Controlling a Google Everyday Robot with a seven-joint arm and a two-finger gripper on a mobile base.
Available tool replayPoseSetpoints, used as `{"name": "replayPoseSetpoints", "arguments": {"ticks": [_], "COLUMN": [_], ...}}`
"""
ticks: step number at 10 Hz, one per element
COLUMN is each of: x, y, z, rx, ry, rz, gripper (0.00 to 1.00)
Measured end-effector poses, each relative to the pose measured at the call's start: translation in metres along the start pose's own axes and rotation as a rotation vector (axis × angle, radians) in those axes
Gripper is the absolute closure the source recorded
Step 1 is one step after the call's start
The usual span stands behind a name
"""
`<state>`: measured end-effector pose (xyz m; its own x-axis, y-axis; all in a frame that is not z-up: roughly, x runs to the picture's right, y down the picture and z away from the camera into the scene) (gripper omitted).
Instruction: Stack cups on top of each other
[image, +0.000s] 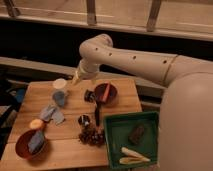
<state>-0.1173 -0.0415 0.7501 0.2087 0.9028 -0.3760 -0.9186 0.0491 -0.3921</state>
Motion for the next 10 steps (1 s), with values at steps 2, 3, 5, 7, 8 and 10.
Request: {"name": "replayPoseSetpoints", "arguments": {"ticks": [2, 3, 5, 7, 8, 10], "x": [-0.008, -0.009, -0.014, -0.013, -0.014, -0.013], "y": [0.03, 0.037, 0.064, 0.075, 0.07, 0.074], "z": [0.042, 0.058, 0.098, 0.108, 0.107, 0.107], "rx": [-0.042, -0.056, -0.107, -0.127, -0.122, -0.12], "ry": [0.031, 0.043, 0.077, 0.091, 0.09, 0.09], "rz": [-0.013, -0.014, -0.01, -0.013, -0.008, -0.017], "gripper": [0.35, 0.35, 0.35, 0.35, 0.35, 0.35]}}
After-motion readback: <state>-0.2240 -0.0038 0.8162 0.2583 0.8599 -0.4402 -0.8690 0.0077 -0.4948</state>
